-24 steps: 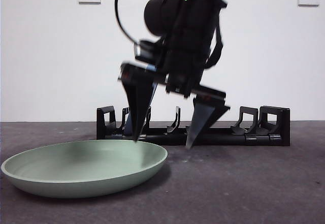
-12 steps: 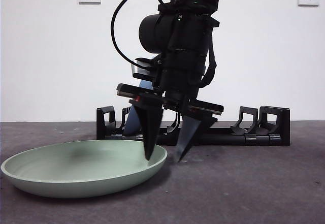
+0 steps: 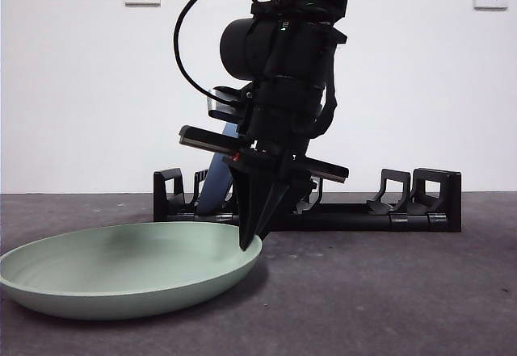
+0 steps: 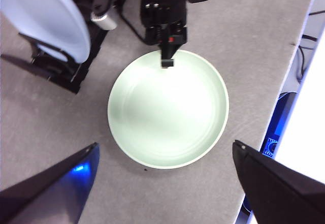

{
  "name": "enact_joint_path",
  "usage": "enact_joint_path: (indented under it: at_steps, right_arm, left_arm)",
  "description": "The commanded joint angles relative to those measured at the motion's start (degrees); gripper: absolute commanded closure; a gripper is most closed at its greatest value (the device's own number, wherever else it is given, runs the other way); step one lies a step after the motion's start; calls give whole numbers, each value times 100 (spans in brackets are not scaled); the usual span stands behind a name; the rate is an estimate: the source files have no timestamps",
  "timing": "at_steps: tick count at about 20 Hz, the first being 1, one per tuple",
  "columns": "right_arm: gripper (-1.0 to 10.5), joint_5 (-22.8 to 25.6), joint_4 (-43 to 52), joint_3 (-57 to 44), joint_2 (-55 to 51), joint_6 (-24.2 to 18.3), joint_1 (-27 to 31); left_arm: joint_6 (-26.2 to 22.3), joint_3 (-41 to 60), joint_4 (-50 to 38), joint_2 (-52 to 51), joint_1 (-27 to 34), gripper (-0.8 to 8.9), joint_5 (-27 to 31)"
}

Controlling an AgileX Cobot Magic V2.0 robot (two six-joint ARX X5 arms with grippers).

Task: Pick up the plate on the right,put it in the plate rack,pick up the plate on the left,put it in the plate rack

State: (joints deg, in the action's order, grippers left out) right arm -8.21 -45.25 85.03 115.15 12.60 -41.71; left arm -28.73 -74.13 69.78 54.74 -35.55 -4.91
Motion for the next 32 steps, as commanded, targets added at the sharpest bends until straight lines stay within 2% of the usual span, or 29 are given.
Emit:
enact_joint_path:
  at_steps: [1, 5, 10, 17, 22, 28, 29, 32]
  right_arm:
    - [956, 70, -236, 20, -11, -72, 7]
    - [957, 68, -472, 109, -315, -109, 74]
    - [958, -7, -881, 358, -914, -127, 256]
    - [958, -105, -1849, 1235, -1502, -240, 514]
    - [958, -249, -2848, 2179, -1550, -424, 608]
    - [958, -525, -3335, 2800, -1554, -422, 612]
    - [958, -616, -3335, 2828, -1569, -420, 612]
    - [958, -745, -3342, 2839, -1569, -398, 612]
  left_arm:
    - [-208, 55, -13, 4, -168, 368, 9]
    - [-404, 55, -9, 61, -514, 369, 155]
    - [-570, 55, 0, 238, -1062, 369, 719]
    - [-890, 55, -22, 610, -2013, 369, 1598]
    - [-1357, 55, -321, 1110, -2865, 369, 3202]
    - [-1440, 55, -564, 1408, -2927, 379, 3346]
    - [-1499, 52, -586, 1429, -2927, 403, 3351]
    - [-1497, 55, -586, 1458, -2927, 741, 3499]
